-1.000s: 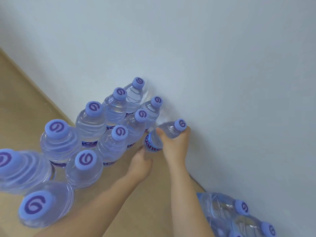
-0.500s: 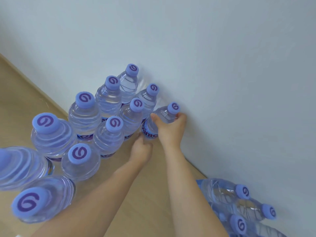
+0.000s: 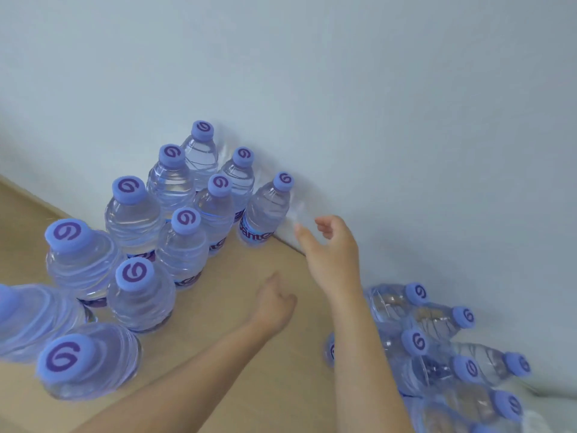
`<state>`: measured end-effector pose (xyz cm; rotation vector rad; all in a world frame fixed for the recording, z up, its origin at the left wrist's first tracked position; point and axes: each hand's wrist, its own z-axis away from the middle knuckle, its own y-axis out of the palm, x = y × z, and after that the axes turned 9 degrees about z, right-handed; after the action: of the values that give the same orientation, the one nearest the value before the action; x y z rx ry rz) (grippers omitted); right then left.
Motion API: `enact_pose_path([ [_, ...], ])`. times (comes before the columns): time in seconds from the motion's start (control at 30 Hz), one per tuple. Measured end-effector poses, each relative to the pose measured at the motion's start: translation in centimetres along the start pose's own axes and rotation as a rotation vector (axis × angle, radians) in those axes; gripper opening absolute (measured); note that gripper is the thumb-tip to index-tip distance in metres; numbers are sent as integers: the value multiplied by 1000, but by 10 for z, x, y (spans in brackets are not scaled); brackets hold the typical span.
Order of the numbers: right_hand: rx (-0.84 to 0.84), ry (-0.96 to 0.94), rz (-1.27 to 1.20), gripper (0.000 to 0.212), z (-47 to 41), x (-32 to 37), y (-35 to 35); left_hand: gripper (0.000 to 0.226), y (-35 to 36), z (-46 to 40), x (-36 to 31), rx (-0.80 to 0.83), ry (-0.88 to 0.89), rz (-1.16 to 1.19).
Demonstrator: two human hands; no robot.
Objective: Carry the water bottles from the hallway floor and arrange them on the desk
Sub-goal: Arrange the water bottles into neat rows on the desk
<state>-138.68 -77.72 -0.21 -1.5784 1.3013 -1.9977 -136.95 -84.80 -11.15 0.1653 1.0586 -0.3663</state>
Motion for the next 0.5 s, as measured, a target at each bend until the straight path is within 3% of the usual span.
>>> enact_pose_path([
  [0.13,-293,124,305,35,24,-37,-64,63,26,26,7,178,52,-65],
  [0.2,-258,272,448,37,27,-55,-87,62,34,34,5,228,78,-104],
  [0.3,-81,373,427,32,27,-75,-95,60,42,39,-1,263,110,-124],
  [0.5,-271,325,376,23,32,-88,-88,61,43,44,-19,283,176,-153],
])
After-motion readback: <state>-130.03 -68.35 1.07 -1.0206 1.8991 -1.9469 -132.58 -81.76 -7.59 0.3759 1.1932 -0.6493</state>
